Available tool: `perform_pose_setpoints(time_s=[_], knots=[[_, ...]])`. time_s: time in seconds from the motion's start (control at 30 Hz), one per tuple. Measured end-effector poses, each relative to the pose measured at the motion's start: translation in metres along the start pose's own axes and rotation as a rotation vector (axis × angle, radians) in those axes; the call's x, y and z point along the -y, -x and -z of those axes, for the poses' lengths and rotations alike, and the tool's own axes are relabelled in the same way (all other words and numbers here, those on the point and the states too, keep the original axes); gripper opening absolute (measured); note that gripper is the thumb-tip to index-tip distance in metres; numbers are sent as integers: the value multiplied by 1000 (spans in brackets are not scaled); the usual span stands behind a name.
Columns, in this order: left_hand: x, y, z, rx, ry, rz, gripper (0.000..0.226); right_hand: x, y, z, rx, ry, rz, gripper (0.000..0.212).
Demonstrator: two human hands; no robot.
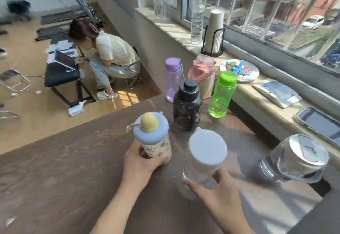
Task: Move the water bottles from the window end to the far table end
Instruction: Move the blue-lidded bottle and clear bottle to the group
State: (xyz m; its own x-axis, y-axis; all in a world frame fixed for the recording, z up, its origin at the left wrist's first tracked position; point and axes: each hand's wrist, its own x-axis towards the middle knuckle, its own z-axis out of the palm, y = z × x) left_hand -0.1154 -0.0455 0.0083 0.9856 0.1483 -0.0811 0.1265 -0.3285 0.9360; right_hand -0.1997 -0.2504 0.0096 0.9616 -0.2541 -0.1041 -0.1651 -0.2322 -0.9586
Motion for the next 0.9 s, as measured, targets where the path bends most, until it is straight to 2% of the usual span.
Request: perform_pose_setpoints(time_s=[0.2, 0.4, 0.67, 0.8, 0.9], knots=[[62, 67, 174, -285, 19, 113, 56, 46, 18, -135, 279, -4, 152, 54], [106, 157, 298, -606, 127, 217, 61, 93, 73, -284, 583, -30, 228, 53], [148, 277, 390, -875, 152, 342, 60, 114, 183, -419, 903, 36, 308, 53], [167, 320, 414, -971, 188, 374, 68, 114, 227, -464, 1009, 97, 334, 53], [173, 345, 423, -983, 212, 379, 72, 109, 250, -489, 1069, 131, 354, 53]])
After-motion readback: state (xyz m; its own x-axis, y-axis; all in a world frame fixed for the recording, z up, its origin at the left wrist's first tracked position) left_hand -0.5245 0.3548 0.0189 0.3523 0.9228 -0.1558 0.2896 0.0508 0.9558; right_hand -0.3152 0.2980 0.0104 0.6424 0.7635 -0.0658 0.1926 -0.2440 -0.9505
